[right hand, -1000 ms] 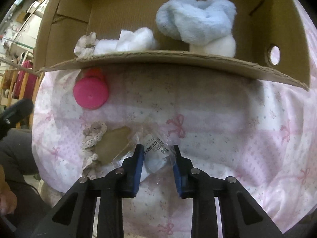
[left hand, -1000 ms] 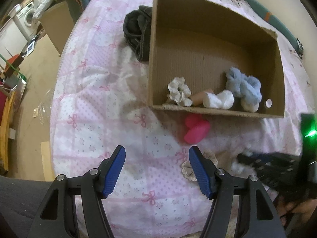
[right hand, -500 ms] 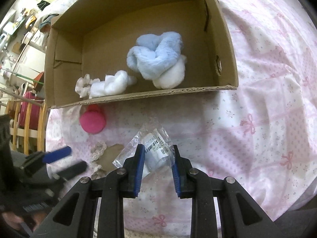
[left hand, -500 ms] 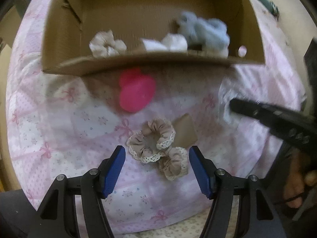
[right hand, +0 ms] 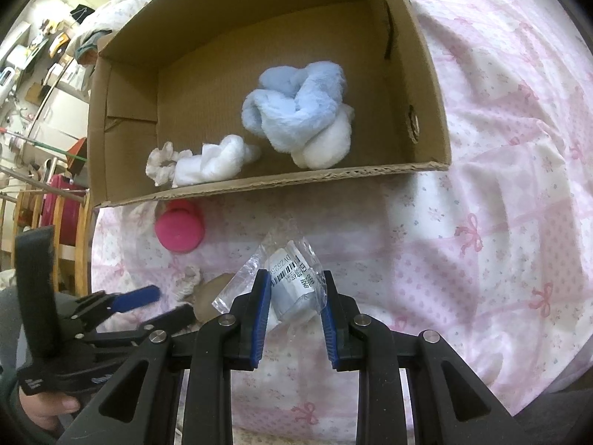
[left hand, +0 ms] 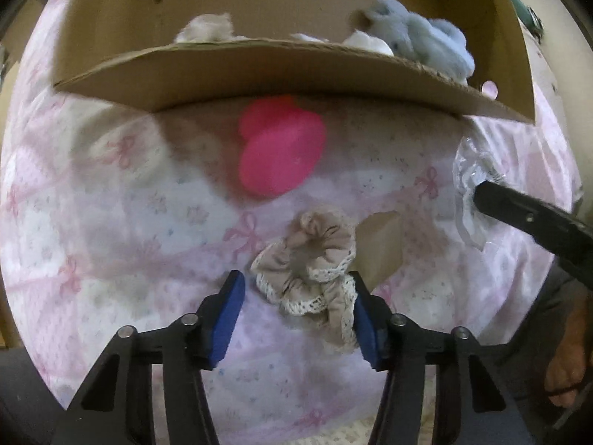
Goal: Organize soft objects
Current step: 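Grasp the clear plastic bag with the right tool while the left tool grasps the beige lace scrunchie, then carry the plastic bag and lace scrunchie in both tools over the box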
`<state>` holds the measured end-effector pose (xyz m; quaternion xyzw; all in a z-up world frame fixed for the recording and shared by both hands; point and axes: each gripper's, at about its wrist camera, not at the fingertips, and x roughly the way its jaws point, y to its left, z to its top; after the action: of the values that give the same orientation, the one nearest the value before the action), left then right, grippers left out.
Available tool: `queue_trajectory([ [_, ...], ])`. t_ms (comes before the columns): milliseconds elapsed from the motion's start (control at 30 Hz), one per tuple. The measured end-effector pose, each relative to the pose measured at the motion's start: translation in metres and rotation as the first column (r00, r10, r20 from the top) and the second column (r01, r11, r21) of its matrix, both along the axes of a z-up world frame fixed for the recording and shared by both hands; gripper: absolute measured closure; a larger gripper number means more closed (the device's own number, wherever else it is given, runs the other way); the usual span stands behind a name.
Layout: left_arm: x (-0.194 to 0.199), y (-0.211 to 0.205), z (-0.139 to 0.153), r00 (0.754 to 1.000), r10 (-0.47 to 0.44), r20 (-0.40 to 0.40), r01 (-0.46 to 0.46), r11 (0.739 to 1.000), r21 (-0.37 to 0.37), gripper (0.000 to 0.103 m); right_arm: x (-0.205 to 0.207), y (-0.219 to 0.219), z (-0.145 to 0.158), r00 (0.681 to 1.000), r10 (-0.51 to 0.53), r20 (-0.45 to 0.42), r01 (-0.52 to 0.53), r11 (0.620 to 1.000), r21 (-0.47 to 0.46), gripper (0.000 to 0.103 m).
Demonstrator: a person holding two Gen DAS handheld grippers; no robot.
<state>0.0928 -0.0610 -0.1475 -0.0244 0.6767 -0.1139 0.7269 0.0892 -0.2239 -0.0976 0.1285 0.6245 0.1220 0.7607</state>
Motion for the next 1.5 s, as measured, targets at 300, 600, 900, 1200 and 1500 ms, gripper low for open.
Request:
queue_trajectory([
  [300, 0.001, 0.003, 0.002, 1.000, 0.011, 0.013, -0.011, 0.999, -0.039, 0.091, -0.003, -0.002, 0.003, 1.000, -0.014, 0.006, 0.014, 1.000, -0.001, 0.075],
  [600, -0.009, 0.046, 0.033, 0.985, 0.133, 0.107, -0.137, 0.990, 0.028, 0.091, -0.009, -0.004, 0.011, 1.000, -0.012, 0.015, 0.011, 1.000, 0.012, 0.076],
  [900, -0.011, 0.088, 0.058, 0.958, 0.230, 0.170, -0.241, 0.969, 0.047, 0.091, -0.018, 0.005, 0.018, 0.999, 0.027, 0.037, -0.027, 1.000, 0.012, 0.100],
  [1200, -0.024, 0.073, 0.072, 0.956, 0.214, 0.199, -0.224, 0.974, 0.030, 0.091, -0.008, -0.010, 0.008, 0.999, -0.051, 0.010, 0.051, 0.998, 0.024, 0.039],
  [1500, -0.020, 0.056, 0.071, 0.953, 0.192, 0.233, -0.216, 0.973, 0.085, 0.091, 0.006, 0.026, -0.043, 0.990, 0.077, -0.117, -0.098, 0.977, -0.190, 0.072],
])
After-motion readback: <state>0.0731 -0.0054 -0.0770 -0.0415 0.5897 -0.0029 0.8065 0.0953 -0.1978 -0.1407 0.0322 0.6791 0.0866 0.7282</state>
